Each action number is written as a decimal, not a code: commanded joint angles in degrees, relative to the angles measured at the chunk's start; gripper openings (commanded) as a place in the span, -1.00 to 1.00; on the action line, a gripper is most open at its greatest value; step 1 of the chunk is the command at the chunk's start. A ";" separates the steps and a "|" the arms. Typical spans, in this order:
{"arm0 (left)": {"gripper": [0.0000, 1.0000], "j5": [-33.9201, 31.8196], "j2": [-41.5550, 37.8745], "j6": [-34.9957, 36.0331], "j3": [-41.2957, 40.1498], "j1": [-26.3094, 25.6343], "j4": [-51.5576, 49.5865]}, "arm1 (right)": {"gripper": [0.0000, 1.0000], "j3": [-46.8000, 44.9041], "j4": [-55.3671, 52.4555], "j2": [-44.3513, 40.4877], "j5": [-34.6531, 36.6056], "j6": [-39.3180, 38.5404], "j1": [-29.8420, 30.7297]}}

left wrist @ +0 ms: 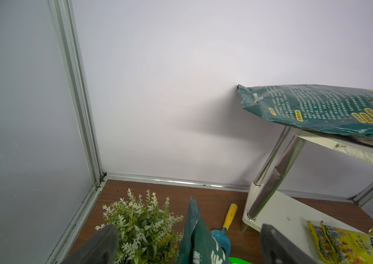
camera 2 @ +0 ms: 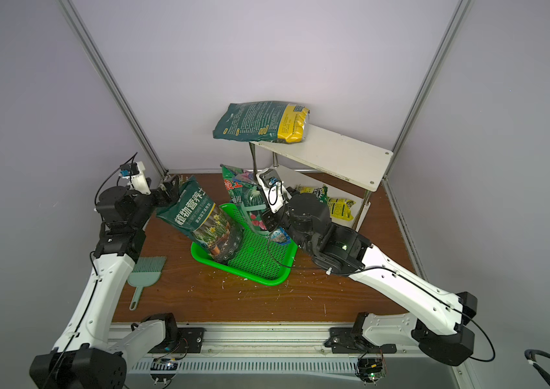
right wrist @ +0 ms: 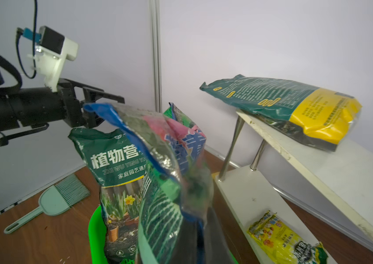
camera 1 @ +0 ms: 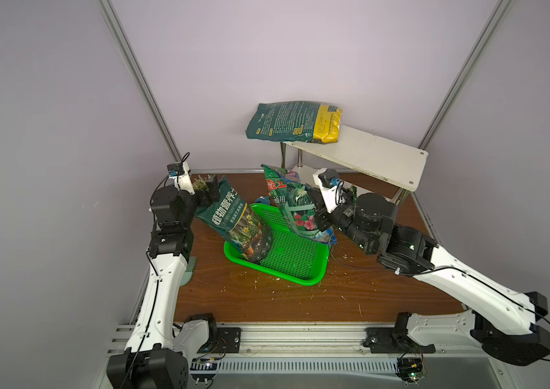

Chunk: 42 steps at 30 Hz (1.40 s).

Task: Take down the fertilizer bag from the shelf
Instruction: Place the fertilizer bag in the storage box.

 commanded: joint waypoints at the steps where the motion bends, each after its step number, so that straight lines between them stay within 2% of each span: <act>1: 1.00 0.53 -0.60 -0.17 1.41 0.78 1.35 | -1.00 0.58 18.86 -0.75 1.44 1.76 0.16; 18: 0.99 0.79 -0.84 -0.29 1.39 0.84 1.46 | -1.00 -15.23 41.87 7.13 3.99 3.98 0.33; 24: 1.00 0.97 -1.13 -0.44 1.27 0.93 1.34 | -1.00 -12.99 43.99 13.95 4.59 4.35 0.08; 32: 0.99 0.99 -1.17 -0.41 1.28 0.93 1.37 | -1.00 -11.93 51.58 19.18 10.28 2.53 -0.98; 37: 1.00 1.31 -0.98 -0.66 1.41 1.26 1.43 | -1.00 -13.50 56.64 21.67 12.51 3.55 -1.07; 42: 0.99 1.51 -0.79 -0.83 1.24 1.37 1.61 | -1.00 -16.18 62.17 26.34 11.84 6.20 -0.63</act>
